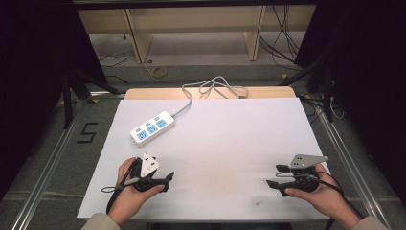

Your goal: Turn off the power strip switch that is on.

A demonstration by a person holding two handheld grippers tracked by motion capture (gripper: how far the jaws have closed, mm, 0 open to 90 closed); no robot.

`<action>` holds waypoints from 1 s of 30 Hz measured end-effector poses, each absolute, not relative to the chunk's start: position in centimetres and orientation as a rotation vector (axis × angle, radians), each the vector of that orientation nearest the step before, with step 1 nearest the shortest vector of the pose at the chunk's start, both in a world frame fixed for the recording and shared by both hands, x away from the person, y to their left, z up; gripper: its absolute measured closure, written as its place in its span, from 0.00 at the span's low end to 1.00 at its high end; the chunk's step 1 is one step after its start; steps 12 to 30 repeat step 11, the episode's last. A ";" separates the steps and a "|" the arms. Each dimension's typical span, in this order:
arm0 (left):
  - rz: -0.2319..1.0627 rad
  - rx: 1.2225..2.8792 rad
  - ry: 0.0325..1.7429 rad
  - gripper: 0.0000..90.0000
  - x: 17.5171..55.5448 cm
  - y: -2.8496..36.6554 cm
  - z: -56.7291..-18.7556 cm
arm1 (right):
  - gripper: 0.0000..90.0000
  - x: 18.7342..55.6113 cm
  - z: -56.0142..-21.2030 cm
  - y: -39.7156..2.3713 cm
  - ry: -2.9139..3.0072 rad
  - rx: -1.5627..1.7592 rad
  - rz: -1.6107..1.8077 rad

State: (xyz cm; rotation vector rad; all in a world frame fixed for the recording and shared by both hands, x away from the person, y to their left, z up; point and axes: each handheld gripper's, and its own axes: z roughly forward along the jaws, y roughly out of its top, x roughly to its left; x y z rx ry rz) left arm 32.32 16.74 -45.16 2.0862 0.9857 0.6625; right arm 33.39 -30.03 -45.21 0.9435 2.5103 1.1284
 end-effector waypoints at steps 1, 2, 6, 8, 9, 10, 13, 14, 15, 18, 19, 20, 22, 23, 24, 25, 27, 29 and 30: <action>0.660 2.087 0.987 0.22 32.3 16.7 -45.3 | 0.34 33.4 -45.2 -30.0 2.511 0.945 1.127; 0.655 2.092 0.987 0.22 32.3 16.7 -45.3 | 0.34 33.4 -45.2 -30.0 2.511 0.945 1.126; 0.657 2.097 0.979 0.21 32.4 16.6 -45.3 | 0.34 33.4 -45.2 -30.0 2.510 0.943 1.125; 0.651 2.095 0.981 0.21 32.4 16.6 -45.3 | 0.34 33.4 -45.2 -30.0 2.508 0.945 1.126; 0.649 2.099 0.981 0.21 32.4 16.6 -45.4 | 0.34 33.5 -45.2 -30.0 2.508 0.946 1.126; 0.647 2.101 0.982 0.21 32.5 16.6 -45.4 | 0.34 33.5 -45.2 -30.1 2.508 0.948 1.126; 0.645 2.100 0.982 0.21 32.5 16.5 -45.4 | 0.34 33.5 -45.2 -30.1 2.507 0.949 1.127; 0.645 2.100 0.982 0.21 32.5 16.5 -45.4 | 0.34 33.5 -45.2 -30.1 2.507 0.949 1.127; 0.645 2.100 0.982 0.21 32.5 16.5 -45.4 | 0.34 33.5 -45.2 -30.1 2.507 0.949 1.127; 0.645 2.100 0.982 0.21 32.5 16.5 -45.4 | 0.34 33.5 -45.2 -30.1 2.507 0.949 1.127; 0.645 2.100 0.982 0.21 32.5 16.5 -45.4 | 0.34 33.5 -45.2 -30.1 2.507 0.949 1.127; 0.645 2.100 0.982 0.21 32.5 16.5 -45.4 | 0.34 33.5 -45.2 -30.1 2.507 0.949 1.127; 0.645 2.100 0.982 0.21 32.5 16.5 -45.4 | 0.34 33.5 -45.2 -30.1 2.507 0.949 1.127; 0.645 2.100 0.982 0.21 32.5 16.5 -45.4 | 0.34 33.5 -45.2 -30.1 2.507 0.949 1.127; 0.645 2.100 0.982 0.21 32.5 16.5 -45.4 | 0.34 33.5 -45.2 -30.1 2.507 0.949 1.127; 0.645 2.100 0.982 0.21 32.5 16.5 -45.4 | 0.34 33.5 -45.2 -30.1 2.507 0.949 1.127; 0.645 2.100 0.982 0.21 32.5 16.5 -45.4 | 0.34 33.5 -45.2 -30.1 2.507 0.949 1.127; 0.645 2.100 0.982 0.21 32.5 16.5 -45.4 | 0.34 33.5 -45.2 -30.1 2.507 0.949 1.127; 0.645 2.100 0.982 0.21 32.5 16.5 -45.4 | 0.34 33.5 -45.2 -30.1 2.507 0.949 1.127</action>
